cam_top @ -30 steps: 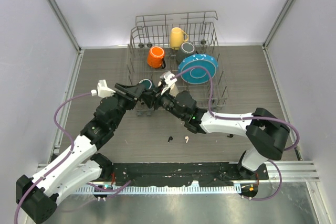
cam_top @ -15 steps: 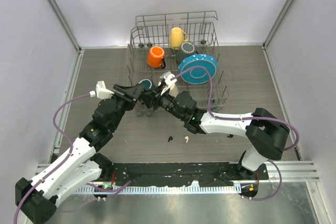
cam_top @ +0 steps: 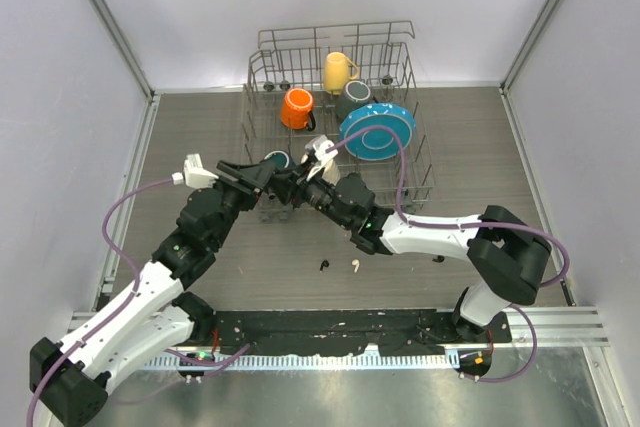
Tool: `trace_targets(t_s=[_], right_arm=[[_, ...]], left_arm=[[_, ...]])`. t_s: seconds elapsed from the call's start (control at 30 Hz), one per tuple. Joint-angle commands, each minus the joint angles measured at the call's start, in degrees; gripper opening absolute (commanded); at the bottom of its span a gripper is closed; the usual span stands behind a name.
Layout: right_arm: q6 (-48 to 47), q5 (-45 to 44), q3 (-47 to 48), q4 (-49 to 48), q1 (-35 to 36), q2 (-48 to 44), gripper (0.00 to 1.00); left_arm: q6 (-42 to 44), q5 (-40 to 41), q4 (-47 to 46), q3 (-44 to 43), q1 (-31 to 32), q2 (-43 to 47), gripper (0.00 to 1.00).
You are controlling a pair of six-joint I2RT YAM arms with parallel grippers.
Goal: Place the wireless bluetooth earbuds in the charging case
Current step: Pick up the charging case at the center of the board.
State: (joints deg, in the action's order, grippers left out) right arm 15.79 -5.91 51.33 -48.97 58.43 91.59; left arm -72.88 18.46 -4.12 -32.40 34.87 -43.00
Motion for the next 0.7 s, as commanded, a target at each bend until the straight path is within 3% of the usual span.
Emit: trace_targets(t_s=[0.0,0.1,0.13,0.2,0.23,0.33,0.47,0.57,0.67], right_arm=[[0.7,0.1,1.6,-3.3,0.3,-0.8,0.09],[0.9,0.4,1.8,-1.7,0.3,-2.3,0.03],[1.0,0.3,2.2,0.0,0.3,-2.6,0.01],[1.3,0.4,2.7,2.0,-0.1,-3.6,0.01],[1.5,0.7,2.9,3.8,-0.2,-4.5,0.01],[3.5,2.0,2.7,7.1,-2.0,-6.3,0.01],[10.9,11.8,0.2,8.0,-6.7,-9.6,0.01],[16.4,17.4,-2.3,8.1,-11.8,-12.4,0.01],[22.0,31.4,-3.3,8.1,-17.3,-15.2,0.01]], left_arm=[[0.9,-0.3,-5.0,0.8,0.3,0.9,0.06],[1.6,0.0,-5.9,1.8,0.3,1.8,0.29],[2.1,0.0,-6.2,2.1,0.3,2.0,0.49],[3.2,0.1,-6.5,2.3,0.3,2.3,0.64],[5.3,-0.1,-6.9,2.3,0.3,2.7,0.78],[13.6,-1.4,-6.4,0.1,0.3,3.3,0.98],[22.6,-1.3,-0.8,-2.8,0.3,4.2,1.00],[28.4,-4.6,-5.2,-1.1,0.3,6.6,1.00],[34.4,-10.0,-10.7,1.9,0.3,8.3,1.00]])
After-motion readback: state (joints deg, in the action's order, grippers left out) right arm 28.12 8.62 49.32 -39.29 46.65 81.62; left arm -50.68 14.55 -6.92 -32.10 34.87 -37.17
